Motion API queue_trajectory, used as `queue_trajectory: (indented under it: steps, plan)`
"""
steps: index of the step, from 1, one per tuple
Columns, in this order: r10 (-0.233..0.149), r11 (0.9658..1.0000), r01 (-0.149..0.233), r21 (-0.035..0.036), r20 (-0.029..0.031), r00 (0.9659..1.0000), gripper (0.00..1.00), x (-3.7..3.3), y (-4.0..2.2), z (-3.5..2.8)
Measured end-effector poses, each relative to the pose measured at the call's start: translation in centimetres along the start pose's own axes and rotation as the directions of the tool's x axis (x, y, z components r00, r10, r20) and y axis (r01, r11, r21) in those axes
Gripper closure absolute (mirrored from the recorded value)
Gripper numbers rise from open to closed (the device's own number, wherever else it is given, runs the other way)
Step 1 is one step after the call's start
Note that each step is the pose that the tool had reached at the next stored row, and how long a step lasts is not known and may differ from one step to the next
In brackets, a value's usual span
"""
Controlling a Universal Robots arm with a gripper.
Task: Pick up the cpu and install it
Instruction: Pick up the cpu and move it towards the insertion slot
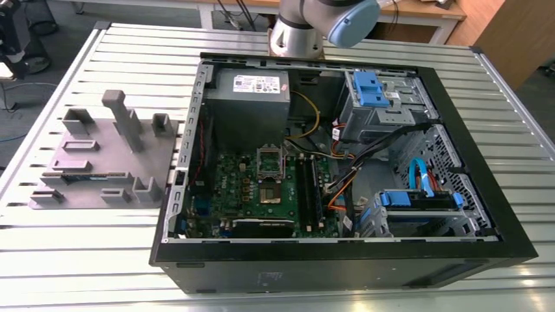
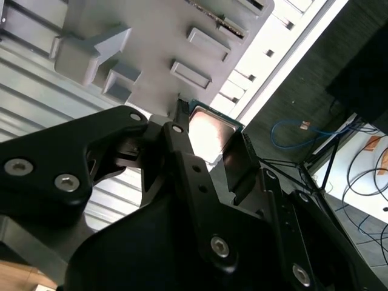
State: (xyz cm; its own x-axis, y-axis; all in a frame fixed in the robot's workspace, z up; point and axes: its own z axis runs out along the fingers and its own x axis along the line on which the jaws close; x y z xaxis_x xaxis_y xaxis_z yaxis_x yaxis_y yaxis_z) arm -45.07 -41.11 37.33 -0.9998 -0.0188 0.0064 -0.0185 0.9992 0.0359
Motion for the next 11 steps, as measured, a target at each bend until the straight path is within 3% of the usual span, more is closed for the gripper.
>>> queue_trajectory:
  steps: [5,11]
  plan:
    - [0.0,1.0,0.0,0.0,0.0,1.0,0.53,-1.37,-0.02,-0.01]
    - [0.0,1.0,0.0,0.0001,-0.0001,1.0,0.53,-3.55,-0.06,-0.03]
